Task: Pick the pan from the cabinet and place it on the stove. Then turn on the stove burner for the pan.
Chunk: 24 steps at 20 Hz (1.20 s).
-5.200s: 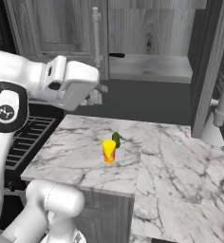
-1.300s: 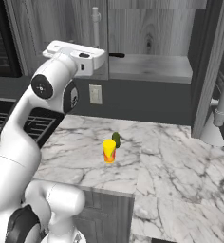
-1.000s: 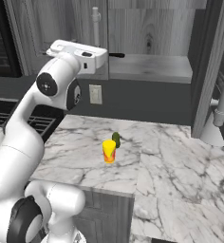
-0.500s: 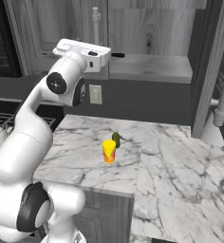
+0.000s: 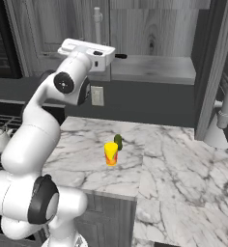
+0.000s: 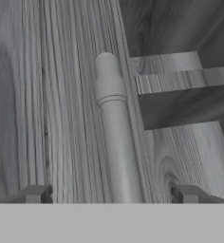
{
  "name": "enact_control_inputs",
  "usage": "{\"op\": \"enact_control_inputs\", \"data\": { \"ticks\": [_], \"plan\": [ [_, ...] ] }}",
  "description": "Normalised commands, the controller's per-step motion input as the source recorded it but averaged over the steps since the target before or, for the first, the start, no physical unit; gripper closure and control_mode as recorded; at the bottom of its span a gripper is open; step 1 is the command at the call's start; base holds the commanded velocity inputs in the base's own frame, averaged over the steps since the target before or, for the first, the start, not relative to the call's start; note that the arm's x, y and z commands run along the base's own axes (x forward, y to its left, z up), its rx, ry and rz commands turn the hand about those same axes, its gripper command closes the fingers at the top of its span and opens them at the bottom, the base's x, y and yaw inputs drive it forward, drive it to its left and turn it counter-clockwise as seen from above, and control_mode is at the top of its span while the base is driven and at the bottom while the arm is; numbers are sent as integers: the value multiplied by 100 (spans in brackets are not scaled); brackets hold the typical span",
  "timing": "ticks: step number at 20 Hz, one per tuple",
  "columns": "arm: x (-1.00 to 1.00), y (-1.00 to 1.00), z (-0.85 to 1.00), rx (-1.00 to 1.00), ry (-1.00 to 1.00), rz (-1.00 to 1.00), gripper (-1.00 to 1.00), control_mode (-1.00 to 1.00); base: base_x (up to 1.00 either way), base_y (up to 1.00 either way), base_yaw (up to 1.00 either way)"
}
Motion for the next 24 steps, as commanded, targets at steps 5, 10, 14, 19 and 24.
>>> {"op": "enact_control_inputs", "data": {
  "ticks": [5, 10, 14, 19, 24],
  "plan": [
    [26, 0, 0, 0, 0, 3, -100, -100, 0, 0, 0],
    [24, 0, 0, 0, 0, 2, -100, -100, 0, 0, 0],
    [24, 0, 0, 0, 0, 2, -100, -100, 0, 0, 0],
    [24, 0, -1, 0, 0, 3, -100, -100, 0, 0, 0],
    [25, 0, -2, 0, 0, 2, -100, -100, 0, 0, 0]
  ]
}}
